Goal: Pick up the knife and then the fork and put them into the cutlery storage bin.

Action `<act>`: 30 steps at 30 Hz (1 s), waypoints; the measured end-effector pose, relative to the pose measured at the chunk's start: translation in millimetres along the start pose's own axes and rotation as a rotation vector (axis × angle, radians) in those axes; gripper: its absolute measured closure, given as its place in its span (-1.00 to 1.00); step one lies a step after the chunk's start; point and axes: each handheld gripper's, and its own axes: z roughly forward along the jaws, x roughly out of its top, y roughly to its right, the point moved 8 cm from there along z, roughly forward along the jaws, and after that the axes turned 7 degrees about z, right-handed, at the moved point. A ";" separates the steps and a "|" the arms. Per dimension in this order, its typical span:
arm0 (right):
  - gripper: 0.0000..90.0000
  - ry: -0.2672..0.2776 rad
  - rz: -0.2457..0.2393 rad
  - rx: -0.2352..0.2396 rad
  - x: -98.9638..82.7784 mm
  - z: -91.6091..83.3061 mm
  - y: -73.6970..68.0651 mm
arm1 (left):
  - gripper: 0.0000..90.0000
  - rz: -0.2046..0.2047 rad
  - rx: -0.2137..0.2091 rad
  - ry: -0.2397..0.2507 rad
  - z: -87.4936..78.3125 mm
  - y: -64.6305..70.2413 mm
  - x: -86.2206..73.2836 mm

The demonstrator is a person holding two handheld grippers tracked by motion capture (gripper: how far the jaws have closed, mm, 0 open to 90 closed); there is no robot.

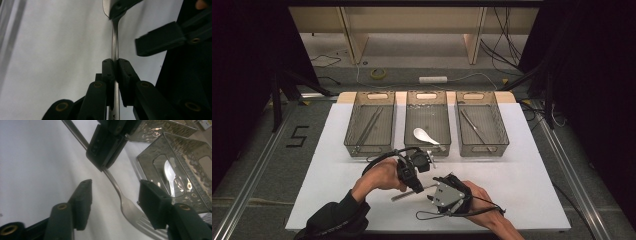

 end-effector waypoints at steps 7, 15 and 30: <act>0.30 -0.021 -0.079 -0.020 -0.6 3.8 -4.4 | 0.85 0.018 -0.004 -0.019 -0.7 6.3 1.8; 0.49 -0.046 -0.136 -0.019 -2.0 6.6 -8.5 | 0.85 0.028 -0.008 -0.028 -0.1 11.9 4.4; 0.93 -0.067 -0.251 -0.028 -4.2 9.1 -14.1 | 0.85 0.051 -0.026 -0.005 -4.6 18.5 8.5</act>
